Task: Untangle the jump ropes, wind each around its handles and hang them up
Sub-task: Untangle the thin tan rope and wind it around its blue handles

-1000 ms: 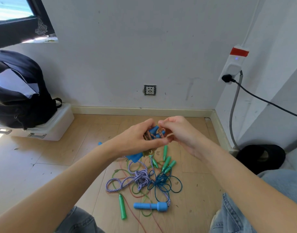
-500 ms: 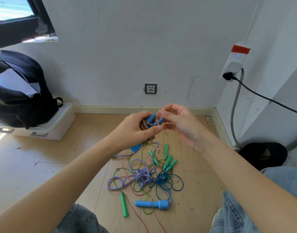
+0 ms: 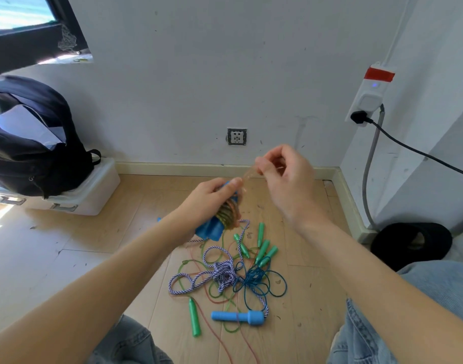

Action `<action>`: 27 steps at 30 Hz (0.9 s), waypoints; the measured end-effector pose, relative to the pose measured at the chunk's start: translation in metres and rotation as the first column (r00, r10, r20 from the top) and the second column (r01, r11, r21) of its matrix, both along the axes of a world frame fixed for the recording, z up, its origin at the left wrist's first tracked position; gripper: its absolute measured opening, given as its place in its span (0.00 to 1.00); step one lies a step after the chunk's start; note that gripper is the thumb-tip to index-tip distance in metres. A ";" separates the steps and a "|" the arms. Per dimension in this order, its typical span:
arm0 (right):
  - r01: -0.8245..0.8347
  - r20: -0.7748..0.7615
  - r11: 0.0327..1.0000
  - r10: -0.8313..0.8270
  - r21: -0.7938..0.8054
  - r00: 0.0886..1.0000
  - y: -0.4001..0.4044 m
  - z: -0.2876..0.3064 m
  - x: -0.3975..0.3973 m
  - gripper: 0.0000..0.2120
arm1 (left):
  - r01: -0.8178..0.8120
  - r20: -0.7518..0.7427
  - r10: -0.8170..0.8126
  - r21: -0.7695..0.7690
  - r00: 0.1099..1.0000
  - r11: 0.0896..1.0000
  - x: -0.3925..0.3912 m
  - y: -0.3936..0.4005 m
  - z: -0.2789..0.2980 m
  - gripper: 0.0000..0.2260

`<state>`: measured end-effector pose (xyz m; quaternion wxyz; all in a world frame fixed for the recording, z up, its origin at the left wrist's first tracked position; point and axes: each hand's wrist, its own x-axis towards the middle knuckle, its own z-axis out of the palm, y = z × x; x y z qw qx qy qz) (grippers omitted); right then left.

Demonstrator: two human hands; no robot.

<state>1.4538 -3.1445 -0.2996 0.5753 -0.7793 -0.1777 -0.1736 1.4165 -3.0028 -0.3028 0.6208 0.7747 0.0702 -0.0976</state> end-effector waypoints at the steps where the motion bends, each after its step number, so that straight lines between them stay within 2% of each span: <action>1: -0.029 0.090 0.998 0.034 -0.061 0.995 0.000 0.001 -0.002 0.08 | -0.011 -0.058 0.005 -0.103 0.998 0.995 0.000 0.005 0.001 0.12; 2: -0.044 0.109 0.994 0.055 -0.102 0.993 -0.001 0.000 -0.003 0.08 | -0.011 -0.094 -0.003 -0.151 0.996 0.989 -0.001 0.007 0.001 0.13; 5: -0.049 -0.065 0.997 0.045 -0.064 0.997 -0.001 -0.002 0.000 0.10 | 0.018 -0.125 -0.038 -0.164 0.991 0.986 -0.003 0.007 -0.002 0.14; 7: -0.052 -0.241 0.995 0.070 0.081 0.968 0.000 -0.004 0.002 0.09 | 0.011 -0.137 -0.041 -0.216 0.990 0.976 -0.003 0.004 -0.004 0.13; 9: -0.034 -0.400 0.939 0.178 0.341 0.899 -0.001 -0.002 0.003 0.08 | 0.009 -0.138 -0.048 -0.268 0.989 0.963 0.000 0.001 -0.004 0.11; 10: -0.023 -0.426 0.905 0.222 0.425 0.877 -0.001 -0.001 0.003 0.08 | 0.006 -0.134 -0.043 -0.267 0.990 0.964 0.002 0.001 -0.005 0.10; 11: -0.031 -0.417 0.895 0.237 0.445 0.878 -0.001 -0.001 0.001 0.08 | -0.012 -0.136 -0.024 -0.258 0.990 0.966 0.005 0.002 -0.007 0.10; 12: -0.062 -0.380 0.919 0.221 0.389 0.898 0.000 -0.002 -0.002 0.08 | -0.042 -0.147 0.006 -0.246 0.989 0.968 0.008 0.003 -0.009 0.10; 14: -0.157 -0.216 0.984 0.173 0.087 0.961 0.003 -0.008 -0.008 0.10 | -0.097 -0.192 0.052 -0.231 0.980 0.968 0.016 0.008 -0.012 0.10; 15: -0.182 -0.156 0.983 0.175 -0.033 0.972 0.005 -0.012 -0.011 0.10 | -0.116 -0.218 0.065 -0.226 0.974 0.967 0.020 0.010 -0.013 0.10; 16: -0.193 -0.138 0.978 0.182 -0.077 0.974 0.005 -0.015 -0.013 0.10 | -0.136 -0.240 0.080 -0.228 0.967 0.964 0.023 0.012 -0.015 0.10; 19: -0.176 -0.176 0.984 0.173 0.001 0.969 -0.005 -0.023 -0.010 0.10 | -0.148 -0.263 0.077 -0.263 0.962 0.953 0.031 0.005 -0.026 0.11; 22: -0.056 -0.365 0.985 0.113 0.164 0.924 -0.017 -0.033 0.004 0.09 | -0.160 -0.272 0.075 -0.305 0.959 0.939 0.038 -0.014 -0.045 0.10; 25: 0.151 -0.596 0.951 0.043 0.271 0.802 -0.016 -0.058 0.025 0.09 | -0.162 -0.283 0.091 -0.237 0.955 0.958 0.043 -0.035 -0.078 0.14; 27: 0.262 -0.709 0.924 0.014 0.279 0.705 -0.014 -0.079 0.039 0.10 | -0.131 -0.298 0.064 -0.211 0.952 0.969 0.041 -0.042 -0.102 0.14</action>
